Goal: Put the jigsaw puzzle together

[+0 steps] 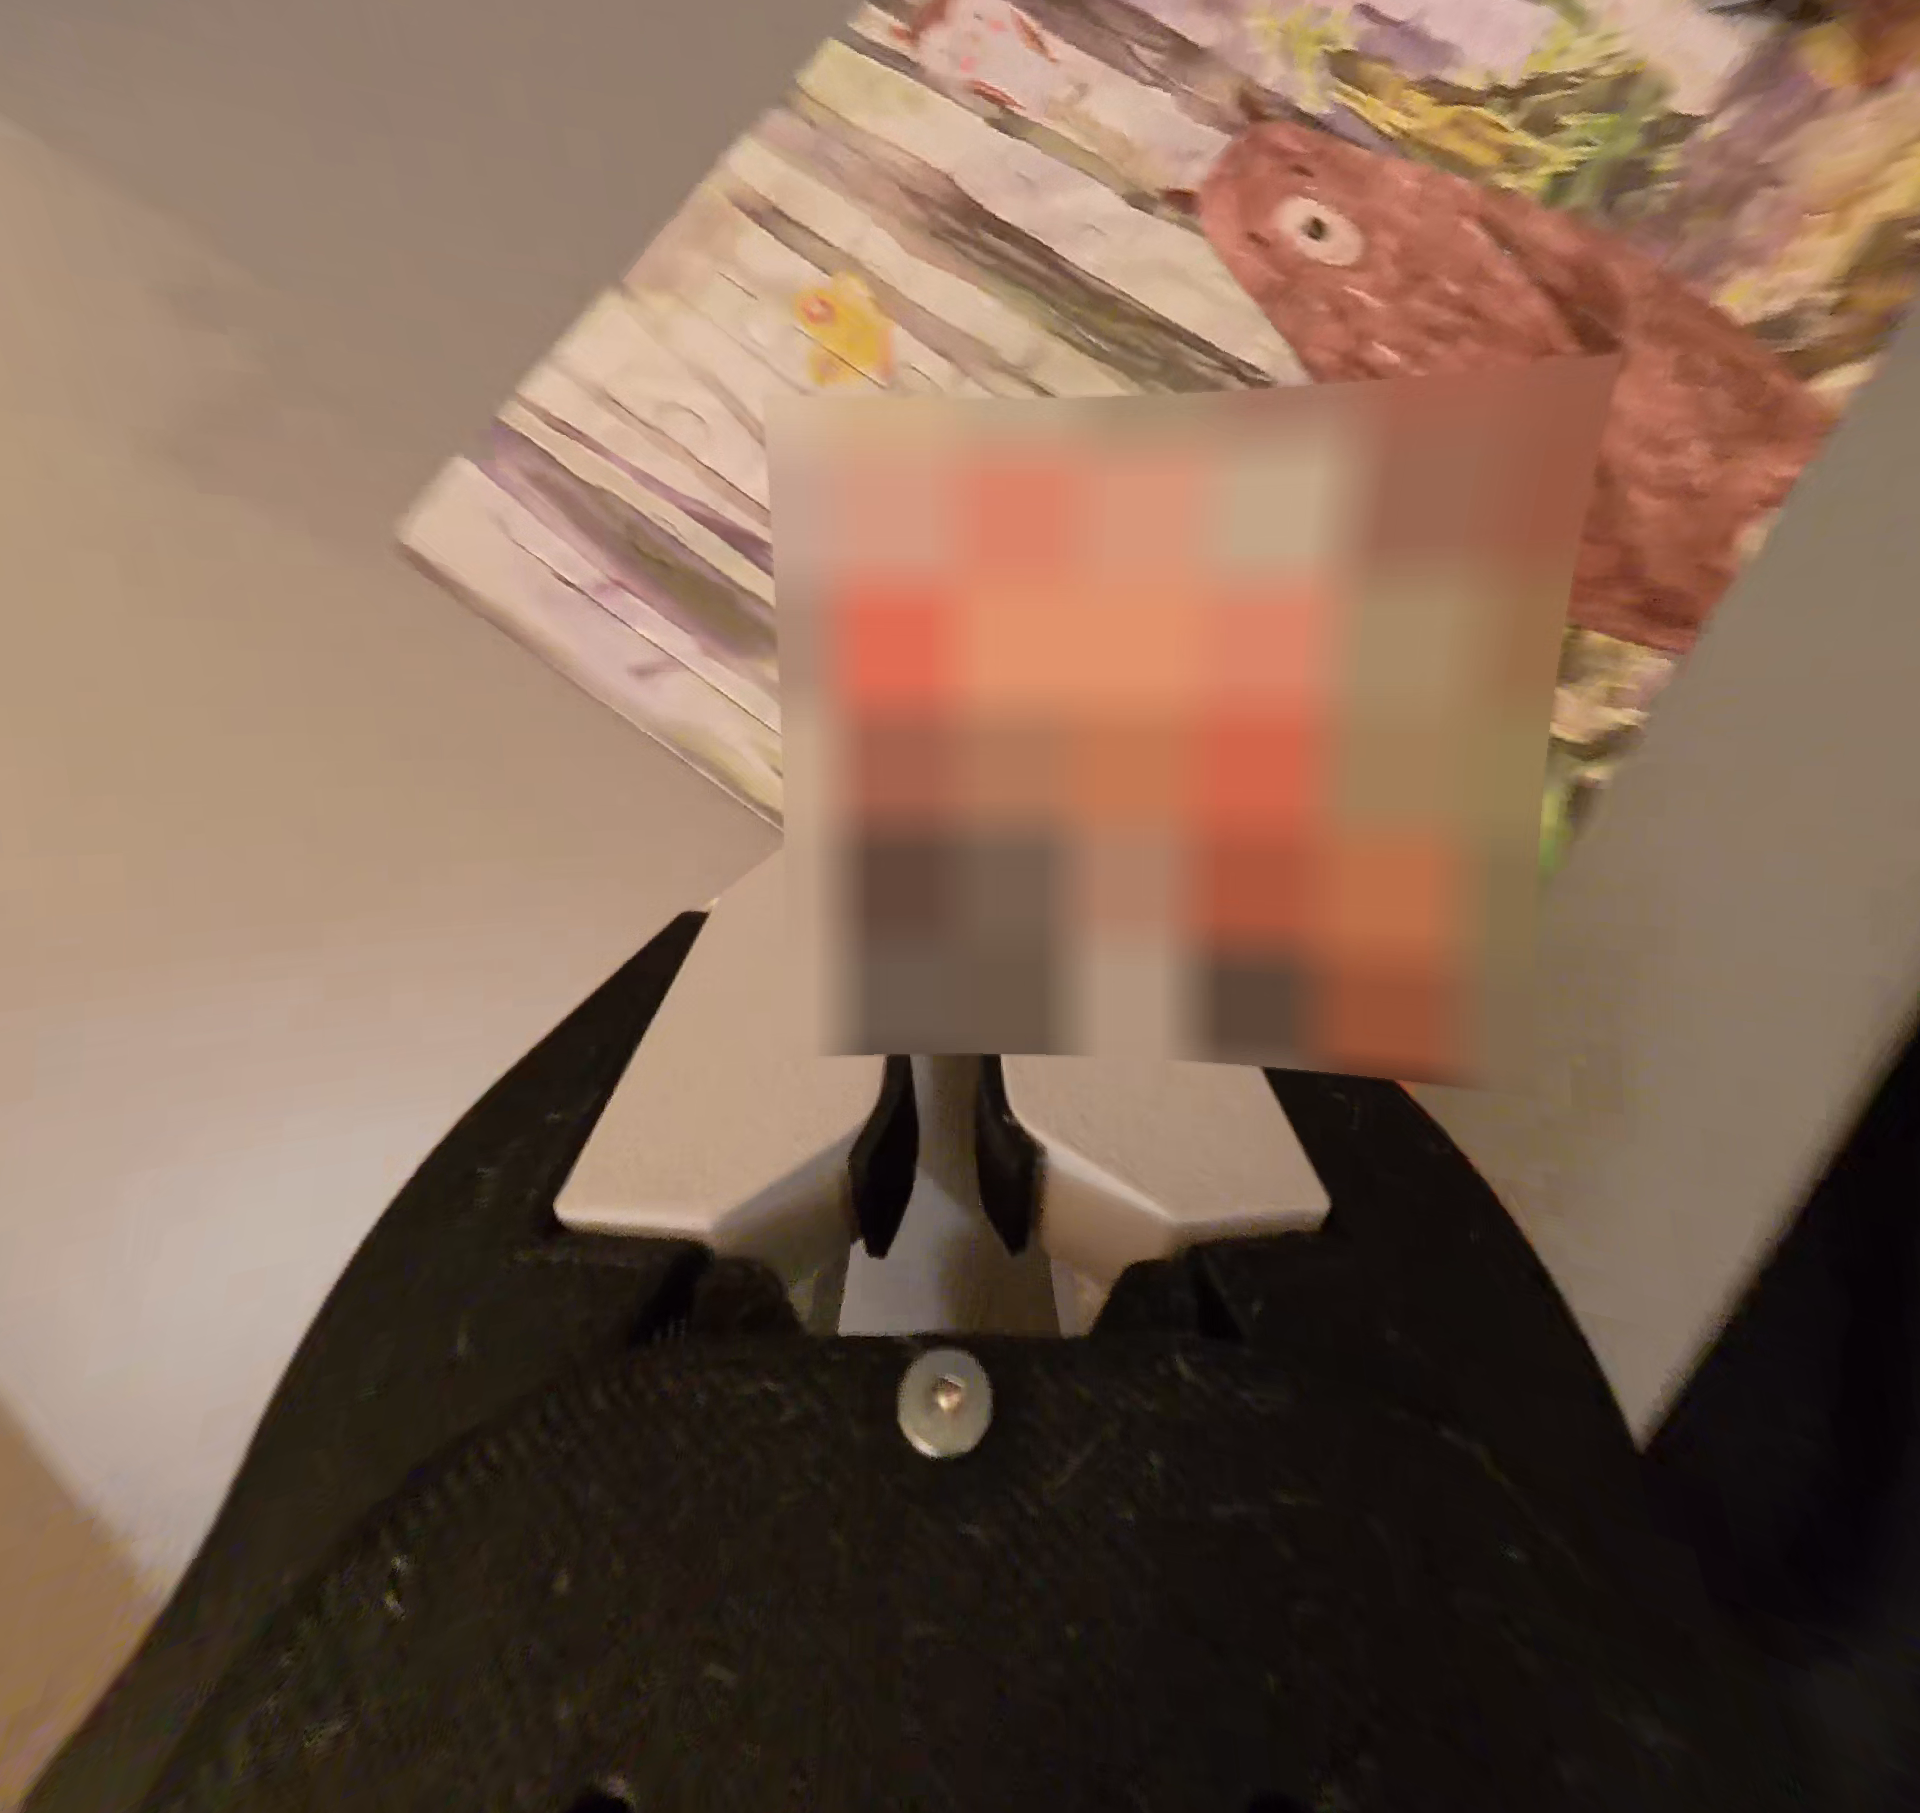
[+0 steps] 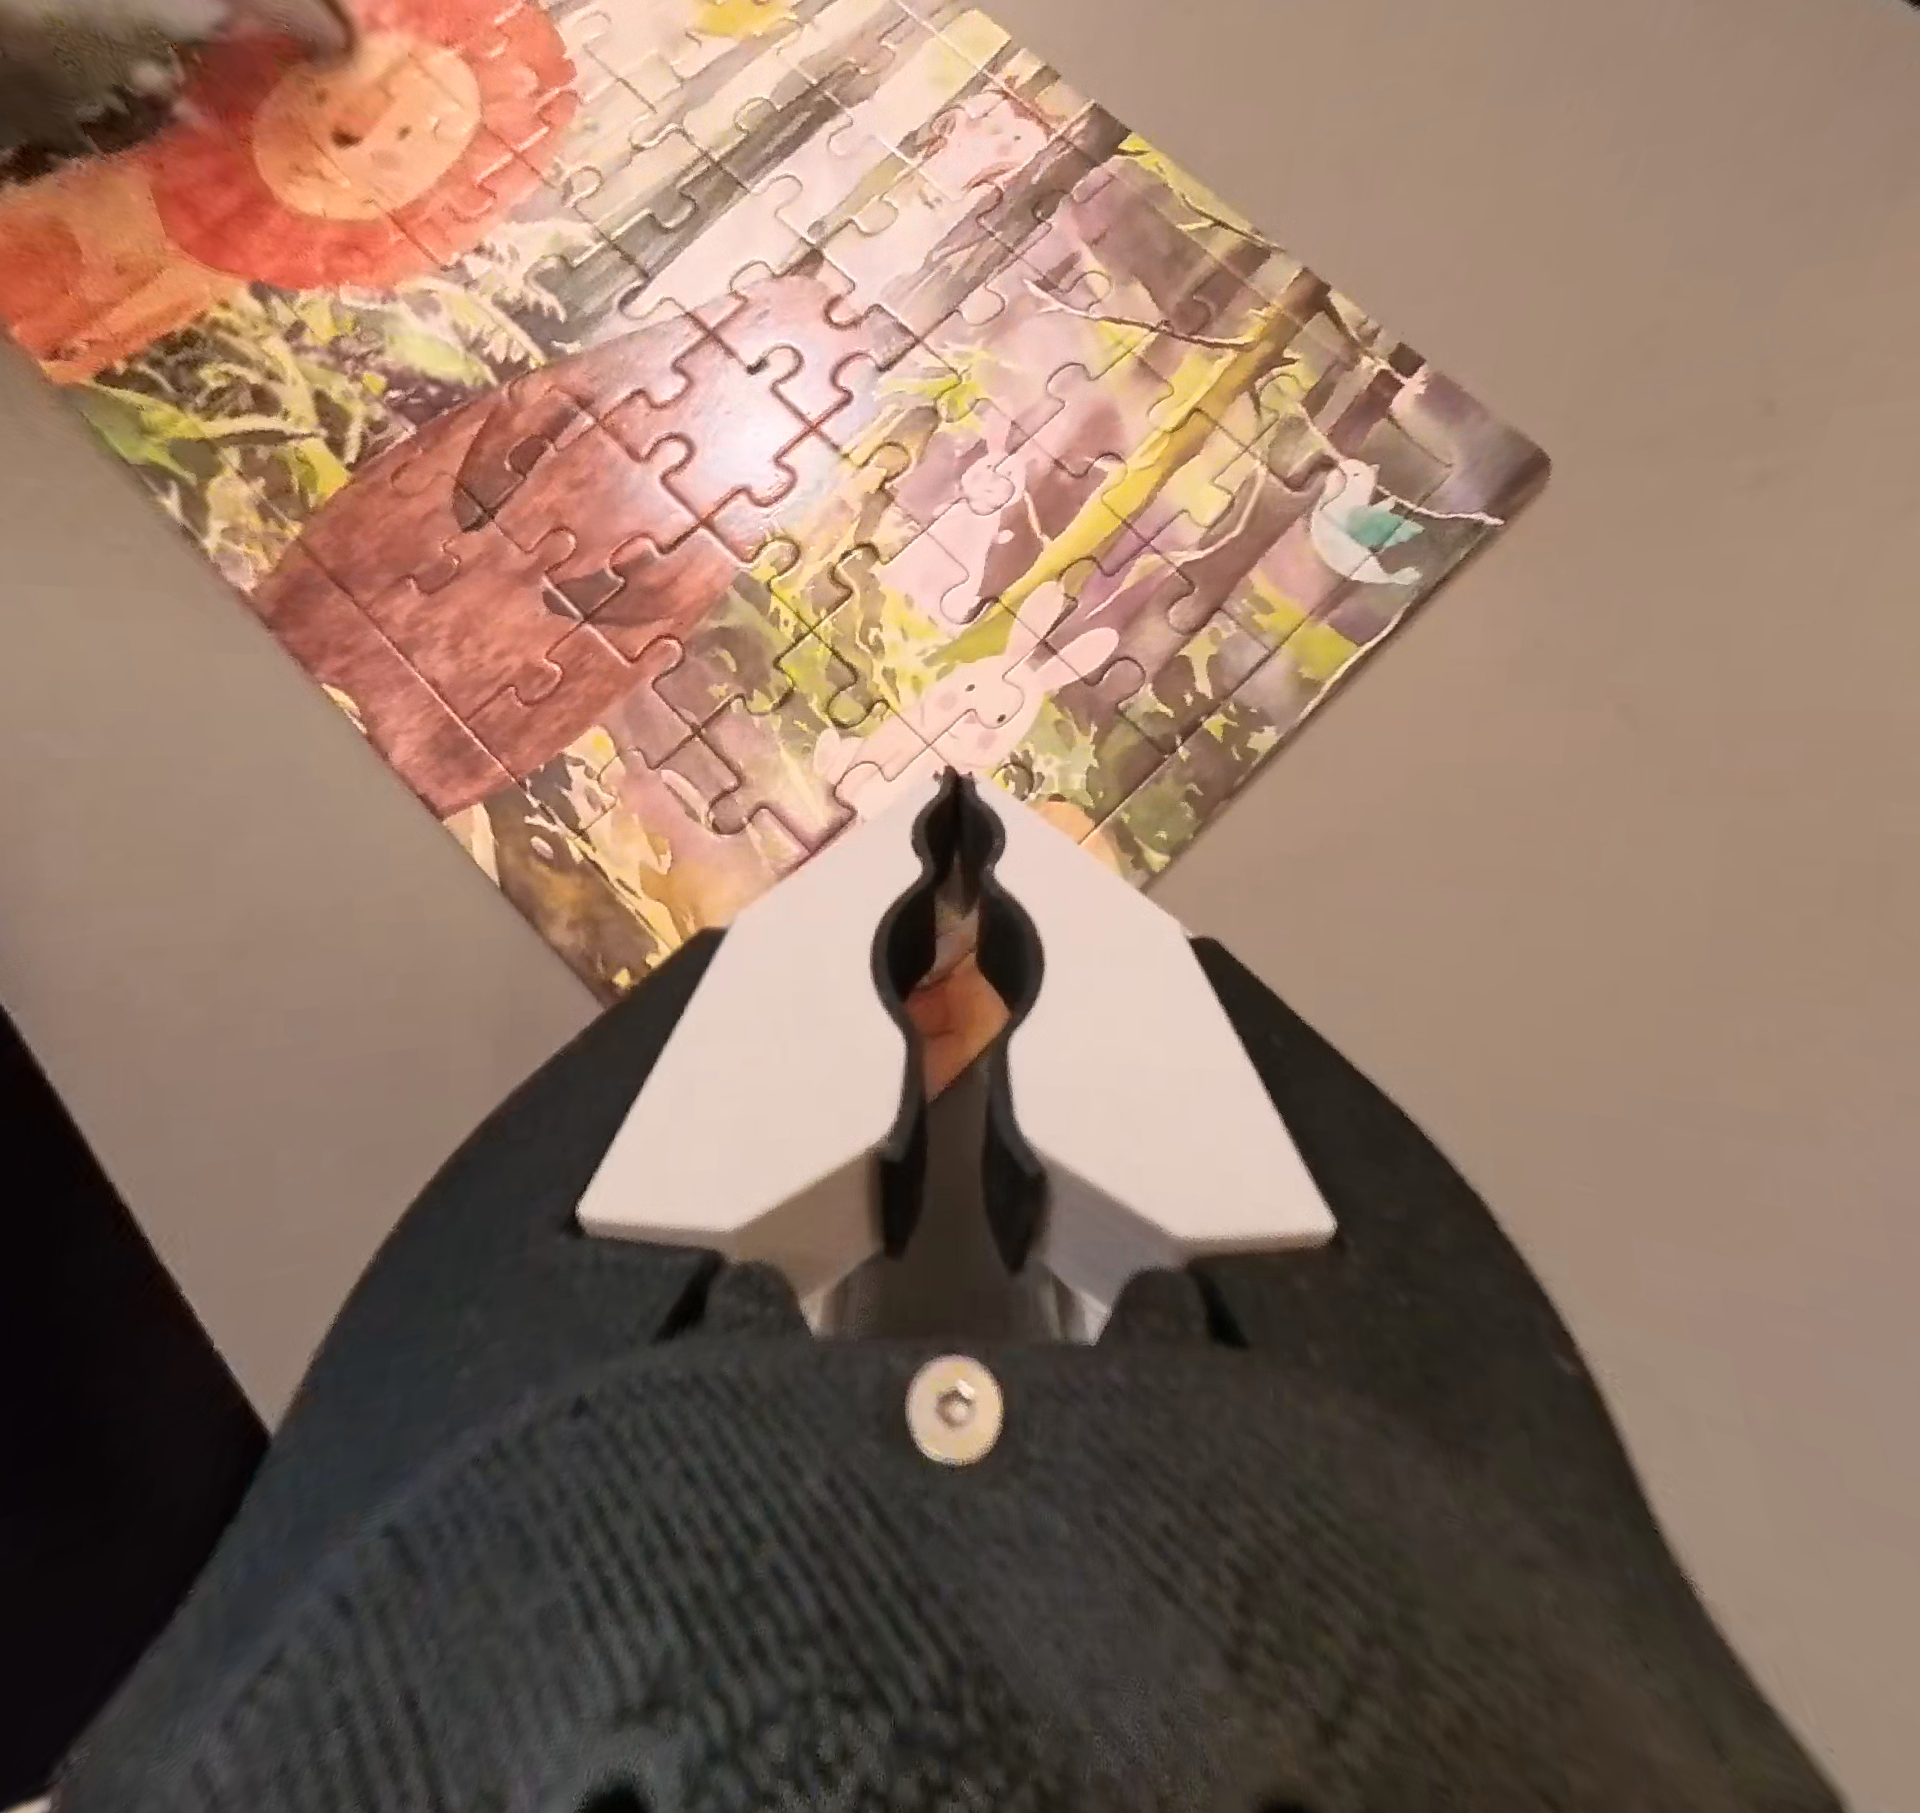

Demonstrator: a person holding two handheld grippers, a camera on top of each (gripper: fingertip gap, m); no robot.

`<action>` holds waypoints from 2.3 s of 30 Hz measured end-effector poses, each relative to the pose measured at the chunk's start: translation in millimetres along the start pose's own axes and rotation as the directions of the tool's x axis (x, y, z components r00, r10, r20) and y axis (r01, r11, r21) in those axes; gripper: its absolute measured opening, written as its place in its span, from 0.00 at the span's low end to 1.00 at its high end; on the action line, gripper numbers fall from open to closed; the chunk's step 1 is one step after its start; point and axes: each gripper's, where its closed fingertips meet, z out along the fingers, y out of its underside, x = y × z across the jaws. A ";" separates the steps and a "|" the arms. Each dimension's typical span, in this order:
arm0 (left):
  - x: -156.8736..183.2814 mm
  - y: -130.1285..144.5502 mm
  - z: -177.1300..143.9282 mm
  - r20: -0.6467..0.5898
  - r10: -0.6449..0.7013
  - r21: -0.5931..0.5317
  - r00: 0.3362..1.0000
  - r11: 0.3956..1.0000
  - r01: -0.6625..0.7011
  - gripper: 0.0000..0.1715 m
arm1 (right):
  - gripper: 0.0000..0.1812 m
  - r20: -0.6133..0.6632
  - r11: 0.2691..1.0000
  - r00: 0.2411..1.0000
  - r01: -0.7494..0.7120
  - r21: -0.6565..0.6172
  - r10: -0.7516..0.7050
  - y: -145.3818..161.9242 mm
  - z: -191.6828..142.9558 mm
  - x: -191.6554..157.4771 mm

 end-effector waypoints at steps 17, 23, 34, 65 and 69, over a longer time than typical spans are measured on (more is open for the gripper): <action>61.4 49.3 -43.5 -0.016 -0.047 0.058 0.999 0.997 0.047 0.24 | 0.41 -0.002 0.988 0.988 0.153 0.018 -0.153 39.1 -46.1 -16.6; 63.5 51.7 -40.0 0.006 -0.085 0.126 0.996 0.988 0.084 0.27 | 0.33 0.038 0.998 0.998 0.055 0.044 -0.057 43.9 -42.5 -22.4; 28.3 31.1 -24.9 0.056 -0.094 0.119 0.994 0.989 0.087 0.27 | 0.27 -0.019 0.999 0.999 0.028 0.032 -0.028 21.3 -21.4 -10.1; 44.0 -6.2 4.4 -0.065 0.034 0.078 0.997 0.997 -0.029 0.00 | 0.00 0.088 1.000 0.996 0.030 0.005 -0.030 -13.4 10.6 -27.3; 67.9 -24.7 20.5 -0.152 0.044 0.093 0.987 0.995 -0.030 0.00 | 0.00 0.202 0.997 0.977 0.072 0.013 -0.074 -36.2 35.3 -64.3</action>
